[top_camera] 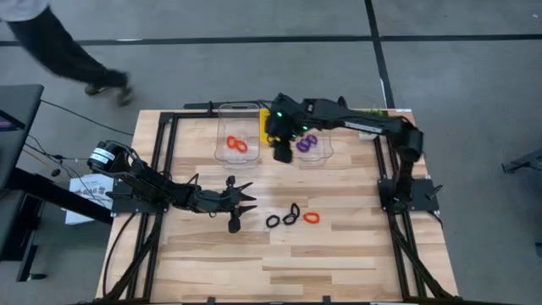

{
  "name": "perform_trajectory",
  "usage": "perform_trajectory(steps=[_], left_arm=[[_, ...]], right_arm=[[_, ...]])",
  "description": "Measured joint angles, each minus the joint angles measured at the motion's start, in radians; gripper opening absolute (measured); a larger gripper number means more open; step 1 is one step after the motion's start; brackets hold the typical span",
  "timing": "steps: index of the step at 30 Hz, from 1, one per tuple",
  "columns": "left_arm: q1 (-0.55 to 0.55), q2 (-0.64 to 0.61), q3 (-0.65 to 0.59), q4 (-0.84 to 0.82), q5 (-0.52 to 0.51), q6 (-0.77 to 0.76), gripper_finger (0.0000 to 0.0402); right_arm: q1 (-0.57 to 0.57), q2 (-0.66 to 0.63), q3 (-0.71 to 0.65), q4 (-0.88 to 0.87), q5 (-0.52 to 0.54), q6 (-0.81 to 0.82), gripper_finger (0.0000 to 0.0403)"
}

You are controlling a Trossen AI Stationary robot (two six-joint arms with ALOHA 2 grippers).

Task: Sort spring keychains
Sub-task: Put the orange spring keychain into the left transparent bin

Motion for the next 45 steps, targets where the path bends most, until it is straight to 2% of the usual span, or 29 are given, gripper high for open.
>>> perform_trajectory(steps=[6, 12, 17, 21, 25, 29, 38, 45], left_arm=[[0.0, 0.0, 0.0, 0.001, 0.0, -0.015, 0.0108], [0.0, 0.0, 0.0, 0.001, 0.0, -0.015, 0.0108], [0.0, 0.0, 0.0, 0.002, 0.0, -0.016, 0.0108], [0.0, 0.0, 0.0, 0.005, 0.0, -0.016, 0.0108], [0.003, 0.0, 0.0, 0.006, 0.0, -0.016, 0.0108], [0.01, 0.0, 0.0, 0.01, 0.0, -0.019, 0.0108], [0.012, 0.0, 0.0, 0.009, 0.0, -0.019, 0.0108], [0.011, 0.0, 0.0, 0.009, 0.0, -0.019, 0.0108]], right_arm=[[0.113, -0.186, -0.155, -0.043, 0.0, 0.034, 0.013], [0.237, -0.383, -0.419, -0.008, 0.011, 0.135, 0.0115], [0.343, -0.522, -0.699, 0.183, 0.012, 0.244, 0.0113], [0.426, -0.572, -0.89, 0.378, 0.019, 0.301, 0.0113], [0.495, -0.556, -1.016, 0.516, 0.087, 0.326, 0.0113], [0.535, -0.491, -1.079, 0.587, 0.128, 0.359, 0.0113], [0.574, -0.31, -1.099, 0.67, 0.129, 0.437, 0.0113], [0.576, -0.224, -1.093, 0.679, 0.134, 0.48, 0.0113]])
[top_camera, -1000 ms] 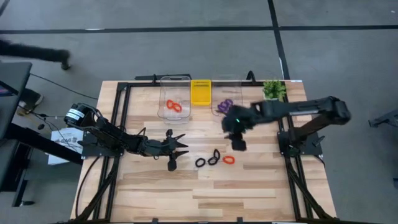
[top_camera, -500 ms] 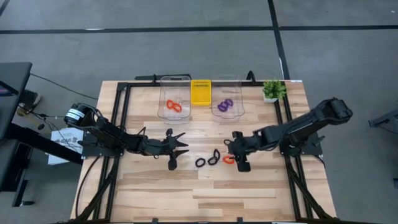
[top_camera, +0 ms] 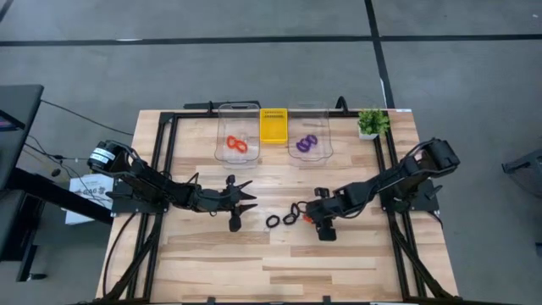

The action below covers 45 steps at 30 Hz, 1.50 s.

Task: Sort spring keychains
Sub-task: Put the orange spring keychain into the left transparent bin

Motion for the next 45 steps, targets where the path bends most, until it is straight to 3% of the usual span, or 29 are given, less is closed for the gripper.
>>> perform_trajectory(steps=[6, 13, 18, 23, 32, 39, 45], left_arm=[[0.0, 0.0, 0.0, 0.0, 0.0, 0.0, 0.0108], [0.0, 0.0, 0.0, 0.0, 0.0, 0.0, 0.0108], [0.0, 0.0, 0.0, 0.001, 0.0, 0.0, 0.0108], [0.0, 0.0, 0.0, 0.003, 0.0, 0.0, 0.0108], [0.0, 0.0, 0.0, 0.102, 0.0, 0.021, 0.0108], [0.0, 0.0, 0.0, 0.222, 0.0, 0.151, 0.0108], [0.0, 0.0, 0.007, 0.289, 0.086, 0.244, 0.0108]], right_arm=[[0.001, 0.008, -0.001, -0.008, 0.03, 0.025, 0.0104], [0.0, -0.021, -0.004, -0.01, 0.036, 0.026, 0.0015], [0.001, -0.072, -0.011, -0.028, 0.039, 0.017, 0.0024], [0.008, -0.171, -0.008, -0.003, 0.095, -0.038, 0.0006], [0.013, -0.302, -0.007, 0.291, 0.138, -0.22, 0.0003], [-0.024, -0.266, -0.005, 0.576, 0.018, -0.256, 0.0004], [-0.076, -0.186, -0.005, 0.81, -0.192, -0.237, 0.0003]])
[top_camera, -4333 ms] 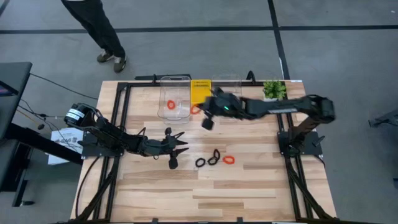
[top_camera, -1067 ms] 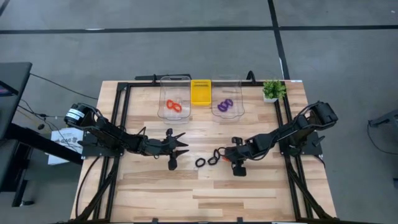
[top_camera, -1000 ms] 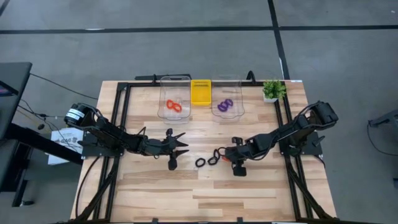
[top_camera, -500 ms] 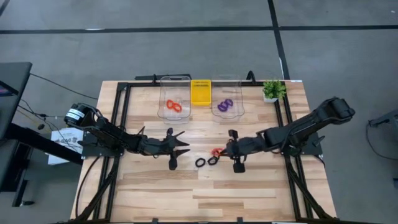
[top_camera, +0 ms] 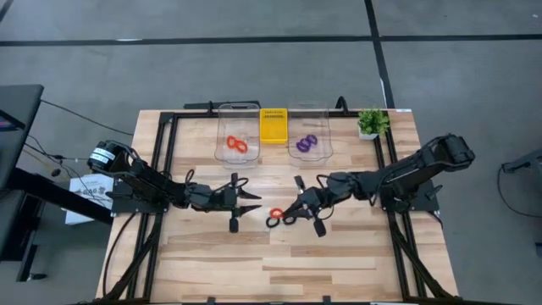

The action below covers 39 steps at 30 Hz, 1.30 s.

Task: Sort spring keychains
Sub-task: Put the orange spring keychain into the left transparent bin

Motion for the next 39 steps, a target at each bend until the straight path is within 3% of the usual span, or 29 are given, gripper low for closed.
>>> perform_trajectory(steps=[6, 17, 23, 31, 35, 39], left_arm=[[0.0, 0.0, 0.033, 0.007, 0.075, 0.08, 0.0108], [0.0, 0.0, 0.054, 0.019, 0.129, 0.136, 0.0108], [-0.001, 0.0, 0.054, 0.019, 0.187, 0.135, 0.0108], [-0.002, 0.0, 0.054, 0.02, 0.188, 0.124, 0.0107], [-0.002, 0.0, 0.054, 0.021, 0.17, 0.12, 0.0085], [-0.002, 0.0, 0.054, 0.02, 0.155, 0.12, 0.0035]], right_arm=[[-0.045, 0.093, 0.008, 0.136, -0.11, 0.037, 0.0003], [-0.089, 0.223, 0.116, 0.147, -0.177, 0.046, 0.0004], [-0.115, 0.215, 0.121, 0.129, -0.194, 0.045, 0.0004], [-0.123, 0.213, 0.121, 0.108, -0.194, 0.045, 0.0008], [-0.122, 0.215, 0.121, 0.106, -0.193, 0.045, 0.0023], [-0.12, 0.214, 0.121, 0.103, -0.193, 0.045, 0.004]])
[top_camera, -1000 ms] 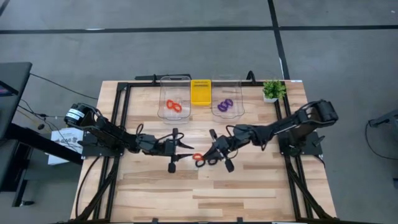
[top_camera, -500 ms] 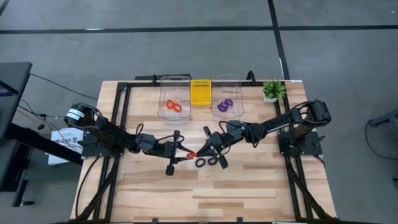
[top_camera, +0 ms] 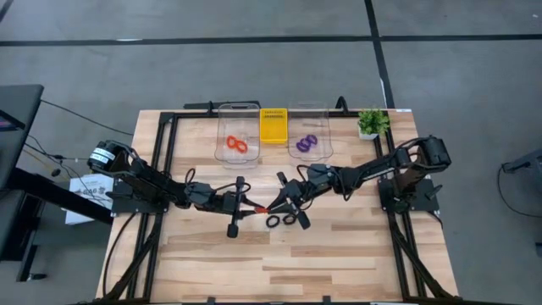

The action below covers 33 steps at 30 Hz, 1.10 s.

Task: Sort spring keychains
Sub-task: Put the orange spring keychain into the left transparent bin

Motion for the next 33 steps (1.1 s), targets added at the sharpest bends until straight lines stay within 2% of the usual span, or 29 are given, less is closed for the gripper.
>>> perform_trajectory(steps=[2, 8, 13, 17, 22, 27, 33], left_arm=[[0.0, 0.0, 0.0, 0.0, 0.0, 0.0, 0.0021], [0.0, 0.0, 0.0, -0.014, -0.093, -0.023, 0.0029], [0.0, -0.004, 0.0, -0.028, -0.142, -0.023, 0.0022], [0.003, -0.054, -0.001, -0.137, -0.26, -0.023, 0.0025], [0.034, -0.181, -0.001, -0.318, -0.422, -0.022, 0.0025], [0.16, -0.321, -0.001, -0.51, -0.513, -0.027, 0.0028], [0.431, -0.382, -0.001, -0.66, -0.469, -0.061, 0.0029]], right_arm=[[0.0, 0.0, 0.0, -0.004, 0.0, 0.0, 0.0046], [0.0, 0.0, 0.0, -0.02, 0.0, -0.022, 0.0065], [-0.001, -0.033, -0.001, -0.057, 0.001, -0.039, 0.0101], [-0.001, -0.099, -0.001, -0.148, 0.004, -0.069, 0.0138], [-0.001, -0.205, -0.001, -0.306, 0.059, -0.095, 0.0168], [-0.001, -0.293, -0.001, -0.483, 0.175, -0.106, 0.0178], [0.001, -0.319, -0.001, -0.601, 0.272, -0.098, 0.0169]])
